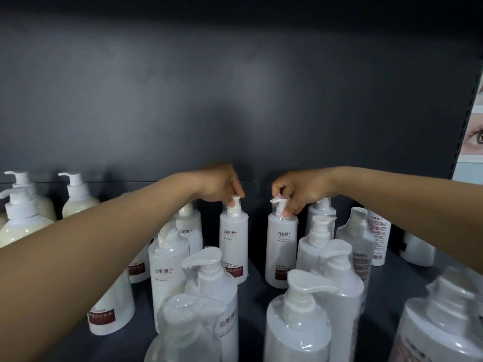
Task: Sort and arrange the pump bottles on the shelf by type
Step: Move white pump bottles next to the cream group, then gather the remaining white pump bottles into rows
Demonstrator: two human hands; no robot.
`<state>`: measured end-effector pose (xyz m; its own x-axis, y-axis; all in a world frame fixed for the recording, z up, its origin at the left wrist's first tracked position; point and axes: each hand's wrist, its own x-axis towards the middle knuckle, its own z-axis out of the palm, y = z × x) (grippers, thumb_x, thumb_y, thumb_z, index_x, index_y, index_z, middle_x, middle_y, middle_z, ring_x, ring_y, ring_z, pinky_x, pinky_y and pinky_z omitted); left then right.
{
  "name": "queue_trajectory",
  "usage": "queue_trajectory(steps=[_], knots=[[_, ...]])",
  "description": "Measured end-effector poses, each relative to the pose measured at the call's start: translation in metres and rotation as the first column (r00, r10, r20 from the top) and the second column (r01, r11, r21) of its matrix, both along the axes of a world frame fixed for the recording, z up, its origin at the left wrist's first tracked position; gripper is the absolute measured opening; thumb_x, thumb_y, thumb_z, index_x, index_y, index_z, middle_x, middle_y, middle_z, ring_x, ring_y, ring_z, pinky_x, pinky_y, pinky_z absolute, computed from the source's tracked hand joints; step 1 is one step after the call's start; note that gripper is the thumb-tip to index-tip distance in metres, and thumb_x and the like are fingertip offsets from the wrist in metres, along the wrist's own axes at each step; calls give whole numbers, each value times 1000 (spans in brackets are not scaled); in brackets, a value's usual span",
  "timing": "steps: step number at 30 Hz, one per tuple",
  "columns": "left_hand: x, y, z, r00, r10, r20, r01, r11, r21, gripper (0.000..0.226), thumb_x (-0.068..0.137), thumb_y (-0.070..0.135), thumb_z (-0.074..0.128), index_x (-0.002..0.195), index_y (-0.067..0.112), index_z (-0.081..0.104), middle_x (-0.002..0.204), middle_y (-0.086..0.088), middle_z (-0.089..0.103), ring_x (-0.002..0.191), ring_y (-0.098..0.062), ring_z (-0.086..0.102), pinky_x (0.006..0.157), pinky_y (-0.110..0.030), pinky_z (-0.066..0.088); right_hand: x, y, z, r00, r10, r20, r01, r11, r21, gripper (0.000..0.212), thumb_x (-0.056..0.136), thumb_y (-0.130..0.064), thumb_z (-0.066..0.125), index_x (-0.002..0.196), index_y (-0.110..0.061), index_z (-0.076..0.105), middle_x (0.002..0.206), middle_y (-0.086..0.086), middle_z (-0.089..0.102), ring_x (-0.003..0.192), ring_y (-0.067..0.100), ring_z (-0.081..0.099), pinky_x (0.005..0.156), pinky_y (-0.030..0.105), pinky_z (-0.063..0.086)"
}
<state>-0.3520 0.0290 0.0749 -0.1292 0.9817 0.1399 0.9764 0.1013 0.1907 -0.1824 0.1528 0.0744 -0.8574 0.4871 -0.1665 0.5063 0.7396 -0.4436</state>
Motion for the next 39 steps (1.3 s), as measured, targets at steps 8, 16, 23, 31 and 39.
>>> queue_trajectory(steps=[8, 16, 23, 31, 39], knots=[[0, -22, 3, 991, -35, 127, 33, 999, 15, 59, 83, 15, 67, 137, 16, 44, 133, -10, 55, 120, -20, 55, 105, -29, 41, 32, -27, 15, 995, -39, -94, 57, 978, 201, 46, 83, -24, 70, 124, -21, 51, 112, 2, 68, 105, 20, 63, 97, 32, 48], [21, -103, 18, 857, -174, 485, 203, 979, -7, 25, 85, 22, 64, 109, 23, 66, 114, -2, 69, 103, -10, 67, 93, -24, 52, 86, -92, 29, 990, -48, -135, 55, 997, 54, 30, 87, -25, 65, 117, -20, 62, 114, -3, 69, 106, 8, 63, 93, 26, 51], [30, -145, 13, 875, -204, 438, 277, 955, -108, 22, 79, 27, 71, 100, 34, 70, 106, 14, 71, 101, 0, 65, 89, -17, 50, 94, -118, 22, 979, -169, -111, 181, 978, 104, 29, 91, -27, 60, 120, -21, 62, 122, -3, 62, 117, 12, 55, 101, 35, 44], [38, -150, 4, 903, -184, 387, 236, 968, -90, 21, 76, 22, 74, 93, 33, 69, 101, -10, 73, 89, -12, 68, 74, -12, 52, 90, -125, 15, 966, -225, -127, 239, 965, 109, 27, 92, -23, 58, 119, -19, 63, 122, -4, 61, 117, 16, 55, 101, 38, 45], [40, -140, 5, 937, -120, 328, 156, 984, -88, 21, 79, 18, 71, 100, 20, 71, 81, 4, 73, 65, -4, 68, 65, -9, 49, 85, -108, 9, 981, -168, -94, 181, 972, 153, 27, 83, -14, 70, 110, -15, 68, 103, -9, 66, 100, 1, 58, 94, 18, 43]])
